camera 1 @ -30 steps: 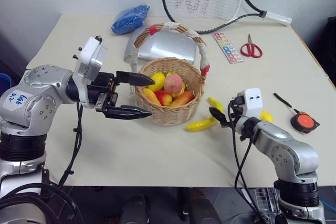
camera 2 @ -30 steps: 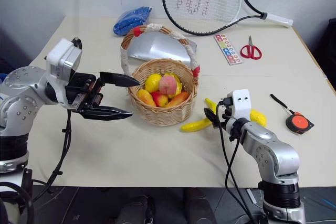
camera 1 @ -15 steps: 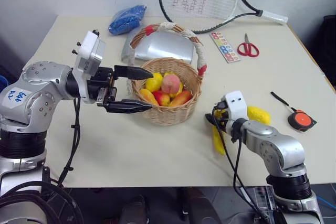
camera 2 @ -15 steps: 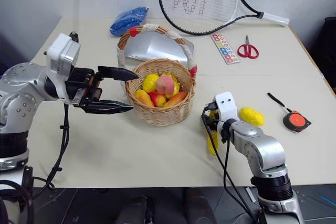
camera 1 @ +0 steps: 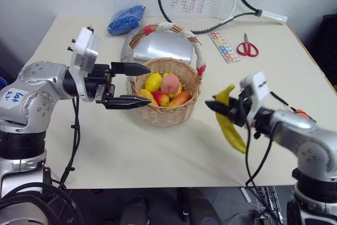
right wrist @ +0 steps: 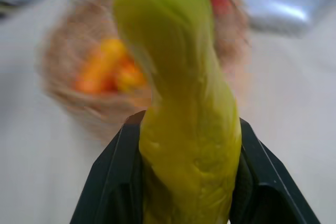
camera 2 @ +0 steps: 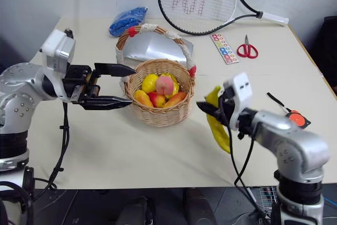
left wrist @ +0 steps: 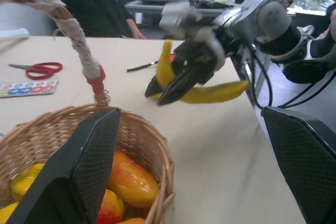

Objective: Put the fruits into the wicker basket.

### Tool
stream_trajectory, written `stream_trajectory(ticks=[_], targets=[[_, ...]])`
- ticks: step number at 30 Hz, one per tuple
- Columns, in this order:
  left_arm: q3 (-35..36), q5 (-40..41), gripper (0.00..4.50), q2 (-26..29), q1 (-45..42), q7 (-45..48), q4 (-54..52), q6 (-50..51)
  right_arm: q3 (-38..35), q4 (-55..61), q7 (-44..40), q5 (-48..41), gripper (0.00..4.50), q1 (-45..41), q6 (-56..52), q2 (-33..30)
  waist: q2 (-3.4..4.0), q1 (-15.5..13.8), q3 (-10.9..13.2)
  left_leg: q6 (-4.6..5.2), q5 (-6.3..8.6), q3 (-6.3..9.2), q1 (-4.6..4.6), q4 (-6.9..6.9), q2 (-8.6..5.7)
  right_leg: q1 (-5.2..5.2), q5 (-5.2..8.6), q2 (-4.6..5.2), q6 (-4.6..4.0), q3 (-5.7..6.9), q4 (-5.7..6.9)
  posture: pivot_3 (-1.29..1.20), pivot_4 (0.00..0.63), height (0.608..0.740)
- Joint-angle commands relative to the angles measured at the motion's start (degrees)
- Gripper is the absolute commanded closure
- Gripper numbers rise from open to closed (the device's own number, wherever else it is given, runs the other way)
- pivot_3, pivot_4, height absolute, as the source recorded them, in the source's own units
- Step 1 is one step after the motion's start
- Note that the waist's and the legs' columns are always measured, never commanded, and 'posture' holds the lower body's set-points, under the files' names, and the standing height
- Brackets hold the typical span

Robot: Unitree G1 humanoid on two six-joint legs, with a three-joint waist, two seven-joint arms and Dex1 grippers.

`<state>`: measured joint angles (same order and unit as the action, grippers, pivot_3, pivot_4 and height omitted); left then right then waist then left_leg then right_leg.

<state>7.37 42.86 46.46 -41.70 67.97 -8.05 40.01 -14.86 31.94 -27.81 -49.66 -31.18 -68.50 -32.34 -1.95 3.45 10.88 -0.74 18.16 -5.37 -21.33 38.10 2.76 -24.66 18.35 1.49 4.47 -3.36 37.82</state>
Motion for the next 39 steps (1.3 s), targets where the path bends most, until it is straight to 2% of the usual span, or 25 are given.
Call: stream_trajectory(ticks=[1, 6, 10, 13, 16, 20, 21, 22, 24, 29, 33, 36, 39], targets=[[3.50, 0.81, 0.00, 1.49, 1.18, -0.92, -0.69, -0.29, 3.77, -1.45, -2.29, -2.37, 3.08, -9.05, 0.42, -0.79, 0.00, 0.02, 0.00, 0.00, 0.00, 0.03, 0.00, 0.00, 0.01, 0.01, 0.00, 0.00, 0.00, 0.03, 0.00, 0.00, 0.150, 0.740], [4.45, 0.87, 0.00, 2.01, 2.40, -2.08, -2.07, -0.28, 14.39, -9.87, -2.63, 3.93, 3.08, -21.06, 6.55, 5.47, 0.00, 0.00, 0.00, -0.03, -0.02, 0.04, -0.05, -0.01, 0.01, -0.05, 0.01, 0.02, -0.03, 0.04, -0.01, 0.00, 0.150, 0.740], [5.66, 2.17, 0.00, 2.18, 3.11, -3.57, -4.28, 0.68, 24.50, -18.97, -4.65, 15.07, 3.08, -27.40, 17.57, 9.86, 0.00, 0.04, 0.00, -0.11, -0.06, 0.00, -0.25, 0.03, -0.02, -0.26, 0.01, 0.09, -0.02, 0.04, -0.01, 0.00, 0.150, 0.740], [6.18, 3.06, 0.00, 2.28, 4.07, -4.56, -6.09, 1.35, 28.49, -24.73, -5.89, 21.17, 3.08, -29.74, 24.34, 12.17, -0.01, 0.06, -0.01, -0.11, -0.06, -0.01, -0.60, 0.11, -0.04, -0.64, 0.00, 0.15, -0.01, 0.06, 0.11, 0.00, 0.150, 0.740], [7.01, 3.79, 0.00, 2.90, 5.58, -5.56, -8.13, 1.87, 34.84, -31.42, -7.41, 31.26, 3.08, -31.04, 36.85, 13.92, -0.01, 0.28, -0.01, -0.15, -0.09, 0.04, -0.94, 0.20, 0.00, -0.92, -0.01, 0.15, 0.00, 0.12, 0.29, 0.00, 0.150, 0.740], [8.24, 5.13, 0.00, 3.46, 6.14, -6.60, -9.18, 2.88, 36.65, -36.64, -8.33, 37.73, 3.08, -30.98, 47.32, 16.22, -0.01, 0.95, -0.01, -0.15, -0.09, 0.05, -0.99, 0.18, -0.01, -0.92, -0.01, 0.15, 0.00, 0.14, 0.25, 0.00, 0.150, 0.740], [8.32, 5.32, 0.00, 3.54, 6.29, -6.80, -9.35, 2.97, 37.13, -37.55, -8.64, 39.41, 2.73, -30.62, 49.91, 16.28, -0.01, 1.13, -0.01, -0.15, -0.09, 0.05, -0.99, 0.19, -0.01, -0.92, -0.01, 0.16, 0.01, 0.14, 0.26, 0.00, 0.150, 0.740], [8.36, 5.50, 0.00, 3.60, 6.45, -6.99, -9.51, 3.03, 36.99, -37.88, -9.38, 39.73, 2.36, -30.05, 50.37, 16.51, -0.01, 1.24, -0.01, -0.15, -0.09, 0.05, -0.99, 0.19, -0.02, -0.92, -0.02, 0.17, 0.01, 0.14, 0.26, 0.00, 0.150, 0.740], [8.29, 5.70, 0.00, 3.70, 6.72, -7.19, -9.61, 2.97, 36.17, -37.43, -10.45, 40.08, 1.91, -28.81, 50.90, 16.49, -0.01, 1.34, -0.01, -0.15, -0.09, 0.05, -0.98, 0.21, -0.02, -0.91, -0.02, 0.17, 0.02, 0.15, 0.28, 0.00, 0.150, 0.740], [7.34, 5.63, 0.00, 3.58, 6.13, -6.87, -8.82, 2.58, 30.52, -29.48, -12.02, 36.17, 0.11, -24.74, 43.35, 13.35, -0.01, 1.30, -0.01, -0.18, -0.11, 0.07, -0.96, 0.31, 0.00, -0.91, -0.02, 0.16, 0.01, 0.15, 0.48, 0.00, 0.150, 0.740], [5.57, 4.86, 0.00, 2.95, 4.45, -5.83, -7.13, 1.76, 25.42, -16.89, -16.28, 30.13, 0.03, -18.78, 34.20, 6.04, -0.01, 1.09, -0.01, -0.17, -0.10, 0.09, -0.97, 0.46, -0.01, -0.89, -0.02, 0.17, 0.02, 0.16, 0.57, 0.00, 0.150, 0.740], [4.48, 4.55, 0.00, 2.33, 3.35, -4.93, -6.11, 1.19, 18.26, -7.71, -18.75, 22.52, 0.03, -13.16, 25.76, -1.19, -0.01, 0.37, -0.01, -0.14, -0.08, 0.11, -0.98, 0.52, -0.02, -0.87, -0.01, 0.17, 0.02, 0.17, 0.46, 0.00, 0.150, 0.740], [3.52, 4.17, 0.00, 1.91, 2.43, -3.79, -4.95, 0.64, 5.52, -0.80, -19.60, 12.84, 0.03, -5.19, 16.12, -8.92, -0.01, -0.30, -0.01, -0.11, -0.06, 0.08, -0.95, 0.58, -0.03, -0.83, -0.01, 0.15, 0.02, 0.14, 0.32, 0.00, 0.150, 0.740]])
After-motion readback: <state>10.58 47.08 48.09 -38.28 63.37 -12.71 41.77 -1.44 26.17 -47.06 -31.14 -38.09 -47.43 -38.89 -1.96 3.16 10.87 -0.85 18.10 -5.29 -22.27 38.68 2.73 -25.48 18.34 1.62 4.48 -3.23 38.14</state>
